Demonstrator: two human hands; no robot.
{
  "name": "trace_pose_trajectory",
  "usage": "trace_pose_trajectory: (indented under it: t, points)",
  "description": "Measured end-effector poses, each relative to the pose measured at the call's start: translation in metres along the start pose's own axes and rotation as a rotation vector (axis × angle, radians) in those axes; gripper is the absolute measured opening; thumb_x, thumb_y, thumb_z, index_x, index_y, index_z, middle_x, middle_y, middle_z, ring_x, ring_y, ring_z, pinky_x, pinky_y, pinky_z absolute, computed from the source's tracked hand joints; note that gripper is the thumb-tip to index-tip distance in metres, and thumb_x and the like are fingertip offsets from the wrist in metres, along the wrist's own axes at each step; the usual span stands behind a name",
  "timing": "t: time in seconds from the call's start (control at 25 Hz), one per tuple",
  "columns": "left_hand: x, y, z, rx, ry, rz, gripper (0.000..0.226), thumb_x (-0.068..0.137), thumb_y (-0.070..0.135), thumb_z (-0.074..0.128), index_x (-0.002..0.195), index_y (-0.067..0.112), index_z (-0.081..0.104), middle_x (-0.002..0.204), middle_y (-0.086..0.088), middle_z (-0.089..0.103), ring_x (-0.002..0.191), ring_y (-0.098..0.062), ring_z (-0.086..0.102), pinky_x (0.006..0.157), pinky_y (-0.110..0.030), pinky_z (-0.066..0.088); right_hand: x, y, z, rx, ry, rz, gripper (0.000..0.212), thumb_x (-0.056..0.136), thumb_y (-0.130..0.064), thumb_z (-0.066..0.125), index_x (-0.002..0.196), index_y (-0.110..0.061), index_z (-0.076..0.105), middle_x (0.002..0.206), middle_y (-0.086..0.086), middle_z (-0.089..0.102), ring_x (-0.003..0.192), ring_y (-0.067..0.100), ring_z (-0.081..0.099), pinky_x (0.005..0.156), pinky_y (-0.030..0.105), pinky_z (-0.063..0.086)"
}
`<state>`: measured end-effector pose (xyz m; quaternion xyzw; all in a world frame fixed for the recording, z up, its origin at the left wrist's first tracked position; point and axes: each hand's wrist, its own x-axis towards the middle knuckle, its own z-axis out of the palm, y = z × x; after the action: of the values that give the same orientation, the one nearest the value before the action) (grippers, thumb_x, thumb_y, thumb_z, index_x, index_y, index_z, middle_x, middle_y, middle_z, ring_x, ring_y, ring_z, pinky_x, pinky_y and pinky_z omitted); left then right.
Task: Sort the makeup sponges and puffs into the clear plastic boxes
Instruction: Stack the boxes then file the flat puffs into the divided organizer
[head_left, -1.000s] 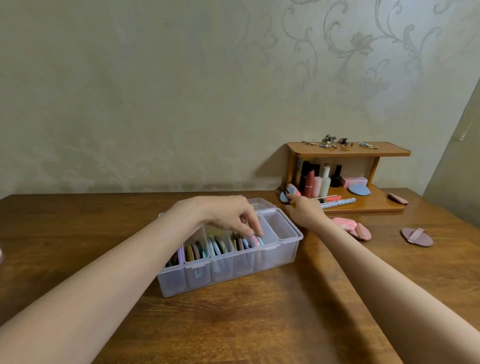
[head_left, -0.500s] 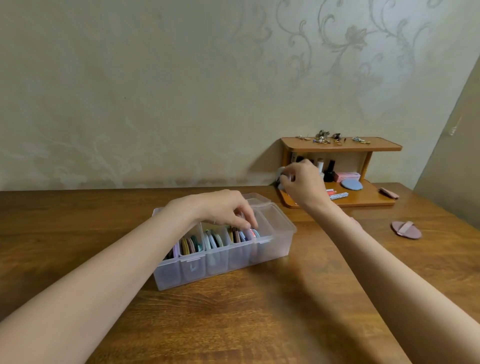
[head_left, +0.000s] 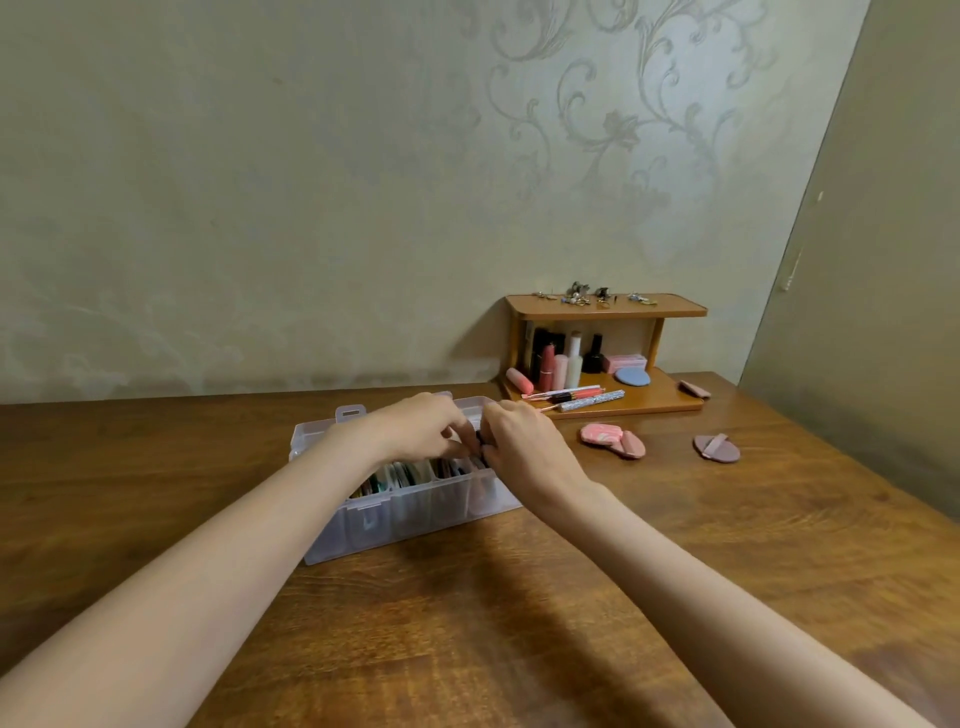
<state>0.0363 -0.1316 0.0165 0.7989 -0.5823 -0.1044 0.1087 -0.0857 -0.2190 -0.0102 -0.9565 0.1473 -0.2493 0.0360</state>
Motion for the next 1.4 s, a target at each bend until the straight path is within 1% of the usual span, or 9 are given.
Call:
trace_pose_trajectory:
  t: [0.2,0.36,0.6,0.8,1.0,1.12,1.2,1.28,1.4]
  points:
    - [-0.006,0.015,-0.005,-0.087,0.101,0.053,0.031,0.087,0.015,0.058,0.116,0.022,0.065,0.117,0.004,0.065,0.106,-0.010,0.055,0.089,-0.027,0.045,0.007,0.016,0.001,0.066,-0.168,0.094,0.023,0.091,-0.016,0.053,0.106,-0.008,0.070,0.118,0.013,0.058,0.119,0.025,0.046,0.103,0.036,0.042]
    - [-0.001,0.027,-0.004,-0.074,0.020,0.072,0.037,0.088,0.028,0.061,0.124,0.022,0.058,0.127,0.004,0.057,0.115,-0.011,0.054,0.090,-0.024,0.044,0.019,0.064,-0.011,0.212,-0.037,0.341,0.024,0.093,-0.014,0.050,0.107,-0.009,0.068,0.130,0.017,0.057,0.128,0.035,0.044,0.105,0.043,0.041]
    - [-0.002,0.025,0.004,-0.071,0.027,0.080,0.032,0.089,0.020,0.059,0.122,0.021,0.059,0.132,0.002,0.051,0.113,-0.011,0.058,0.093,-0.028,0.050,-0.002,0.127,0.009,-0.132,-0.534,0.481,0.040,0.097,-0.031,0.041,0.137,-0.031,0.043,0.145,0.011,0.038,0.133,0.033,0.035,0.108,0.051,0.030]
    - [-0.002,0.032,0.009,-0.096,0.055,0.099,0.030,0.089,0.020,0.060,0.119,0.022,0.061,0.132,0.001,0.052,0.111,-0.012,0.059,0.092,-0.028,0.051,-0.003,0.121,0.014,-0.198,-0.334,0.348,0.032,0.097,-0.016,0.035,0.122,-0.014,0.055,0.134,0.008,0.053,0.132,0.028,0.036,0.108,0.059,0.024]
    - [0.002,0.038,0.013,-0.085,0.072,0.092,0.031,0.088,0.023,0.061,0.119,0.021,0.060,0.132,-0.001,0.051,0.110,-0.014,0.058,0.092,-0.031,0.051,0.004,0.100,-0.016,-0.277,0.092,0.302,0.022,0.094,-0.013,0.044,0.097,-0.008,0.065,0.102,0.012,0.067,0.111,0.028,0.050,0.088,0.039,0.038]
    - [0.001,0.038,0.019,-0.128,0.139,0.083,0.037,0.087,0.025,0.062,0.123,0.020,0.054,0.127,-0.001,0.053,0.105,-0.013,0.059,0.088,-0.027,0.051,0.011,0.068,-0.046,0.087,0.314,0.303,0.019,0.091,-0.015,0.055,0.103,-0.006,0.068,0.099,0.012,0.071,0.100,0.026,0.060,0.080,0.034,0.050]
    - [-0.002,0.037,0.021,-0.190,0.171,0.049,0.036,0.086,0.026,0.063,0.119,0.020,0.051,0.122,0.001,0.054,0.102,-0.013,0.059,0.086,-0.026,0.051,0.012,0.045,-0.057,0.305,0.285,0.258,0.018,0.088,-0.012,0.061,0.102,-0.004,0.066,0.095,0.010,0.070,0.095,0.025,0.065,0.085,0.034,0.055]
    - [-0.005,0.037,0.021,-0.191,0.166,0.036,0.033,0.087,0.026,0.062,0.118,0.020,0.052,0.121,0.001,0.057,0.104,-0.013,0.059,0.089,-0.026,0.050,0.007,0.026,-0.051,0.276,0.163,0.189,0.015,0.089,-0.011,0.058,0.102,-0.003,0.061,0.088,0.004,0.064,0.099,0.023,0.064,0.089,0.032,0.054]
    - [-0.008,0.039,0.021,-0.101,0.155,0.044,0.029,0.090,0.024,0.058,0.118,0.017,0.057,0.123,0.001,0.059,0.110,-0.014,0.057,0.087,-0.023,0.044,-0.002,0.015,-0.024,0.137,0.037,0.158,0.018,0.092,-0.011,0.054,0.107,-0.004,0.057,0.108,0.011,0.066,0.108,0.025,0.062,0.090,0.035,0.053]
